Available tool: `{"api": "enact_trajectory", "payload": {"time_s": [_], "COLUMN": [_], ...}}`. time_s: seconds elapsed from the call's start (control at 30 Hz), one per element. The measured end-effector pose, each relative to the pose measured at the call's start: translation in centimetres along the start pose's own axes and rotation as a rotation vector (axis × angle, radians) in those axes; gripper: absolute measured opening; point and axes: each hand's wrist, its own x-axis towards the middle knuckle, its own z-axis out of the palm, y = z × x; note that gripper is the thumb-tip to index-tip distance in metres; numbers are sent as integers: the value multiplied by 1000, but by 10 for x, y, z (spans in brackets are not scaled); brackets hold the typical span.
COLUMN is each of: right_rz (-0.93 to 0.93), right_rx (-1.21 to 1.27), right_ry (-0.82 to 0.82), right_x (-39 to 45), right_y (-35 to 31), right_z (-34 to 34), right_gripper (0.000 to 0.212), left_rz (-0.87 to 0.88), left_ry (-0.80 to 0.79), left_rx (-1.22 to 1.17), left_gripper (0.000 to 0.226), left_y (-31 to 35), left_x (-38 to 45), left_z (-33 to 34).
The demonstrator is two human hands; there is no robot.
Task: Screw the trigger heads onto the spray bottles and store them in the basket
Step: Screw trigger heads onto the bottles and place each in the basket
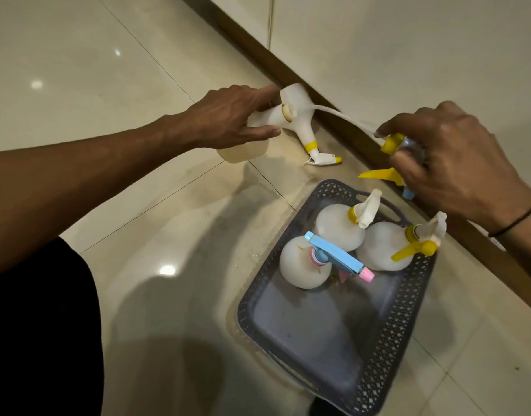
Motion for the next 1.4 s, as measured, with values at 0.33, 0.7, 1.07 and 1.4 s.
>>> {"api": "enact_trajectory", "payload": {"time_s": [0.33, 0.7, 1.07, 1.4], "right_rz": [-39, -157, -105, -48], "right_rx": [-72, 384, 659, 869], "right_ry": [-136, 33, 85, 3], "right_x": [6, 34, 32, 26], "right_y": [-14, -29, -21, -19], "right_z": [-1, 11, 30, 38], "right_gripper": [41, 31, 35, 41], "left_rz": [93, 338, 140, 156], "left_ry": [-28, -5, -40, 31], "left_rx": [36, 128, -230, -274], "left_gripper": [40, 49, 48, 48], "left_y": [7, 50, 64, 72], "left_x": [-7, -5, -11, -17], "left_z": [-12, -14, -13, -4]}}
